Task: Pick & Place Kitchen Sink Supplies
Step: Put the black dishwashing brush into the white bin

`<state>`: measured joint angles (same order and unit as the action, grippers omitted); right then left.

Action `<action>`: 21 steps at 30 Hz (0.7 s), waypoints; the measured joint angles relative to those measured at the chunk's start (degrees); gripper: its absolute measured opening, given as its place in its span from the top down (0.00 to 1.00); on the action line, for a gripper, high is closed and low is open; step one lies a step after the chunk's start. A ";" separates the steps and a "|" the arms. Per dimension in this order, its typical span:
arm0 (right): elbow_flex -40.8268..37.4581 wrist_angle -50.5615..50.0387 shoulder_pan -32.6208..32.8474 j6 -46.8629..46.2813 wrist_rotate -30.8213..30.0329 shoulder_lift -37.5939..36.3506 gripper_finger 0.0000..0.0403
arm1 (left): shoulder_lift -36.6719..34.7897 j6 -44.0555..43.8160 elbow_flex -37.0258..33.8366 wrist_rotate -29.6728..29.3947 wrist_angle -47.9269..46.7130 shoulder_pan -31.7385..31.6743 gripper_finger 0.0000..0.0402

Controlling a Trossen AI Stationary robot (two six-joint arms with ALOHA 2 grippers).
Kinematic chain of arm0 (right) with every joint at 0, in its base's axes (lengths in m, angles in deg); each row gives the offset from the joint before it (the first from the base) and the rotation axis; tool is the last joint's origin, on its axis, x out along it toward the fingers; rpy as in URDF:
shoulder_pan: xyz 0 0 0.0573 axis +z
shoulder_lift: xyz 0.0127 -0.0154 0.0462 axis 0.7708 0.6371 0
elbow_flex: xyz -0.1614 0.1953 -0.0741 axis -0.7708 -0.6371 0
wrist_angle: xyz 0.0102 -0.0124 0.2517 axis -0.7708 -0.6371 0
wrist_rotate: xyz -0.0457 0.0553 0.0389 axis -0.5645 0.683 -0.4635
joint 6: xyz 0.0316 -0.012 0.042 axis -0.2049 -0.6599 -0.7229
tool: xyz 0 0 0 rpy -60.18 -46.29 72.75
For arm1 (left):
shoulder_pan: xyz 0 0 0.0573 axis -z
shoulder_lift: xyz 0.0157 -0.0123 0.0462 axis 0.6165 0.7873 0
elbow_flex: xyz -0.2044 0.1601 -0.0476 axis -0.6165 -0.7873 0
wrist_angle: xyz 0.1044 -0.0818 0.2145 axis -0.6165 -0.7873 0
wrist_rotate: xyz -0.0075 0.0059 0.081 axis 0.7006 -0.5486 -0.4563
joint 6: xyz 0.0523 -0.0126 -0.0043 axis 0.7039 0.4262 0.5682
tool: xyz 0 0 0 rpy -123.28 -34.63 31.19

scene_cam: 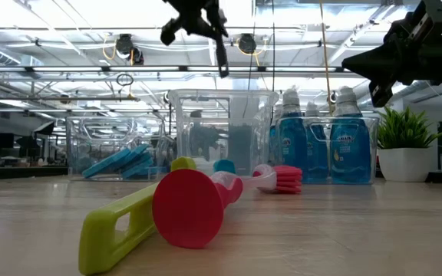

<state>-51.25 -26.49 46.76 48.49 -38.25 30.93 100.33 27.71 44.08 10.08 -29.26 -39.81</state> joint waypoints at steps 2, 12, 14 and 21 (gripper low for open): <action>0.00 0.00 0.00 -0.04 0.00 0.00 0.99 | 0.00 2.45 0.00 2.44 0.22 -2.97 0.87; 0.00 -0.08 0.00 -0.09 -0.03 0.00 0.99 | 4.33 3.11 -0.06 12.58 -3.19 -12.31 0.87; 0.00 -0.23 0.00 -0.09 0.02 0.01 0.99 | 5.83 2.95 0.09 14.66 -2.79 -12.51 0.87; 0.00 -0.24 0.00 -2.50 0.00 0.22 0.99 | 11.02 9.90 0.00 21.13 -2.67 -12.38 0.87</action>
<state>-51.25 -26.72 46.76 45.99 -38.25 31.16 111.34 37.61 44.08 31.21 -31.93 -52.20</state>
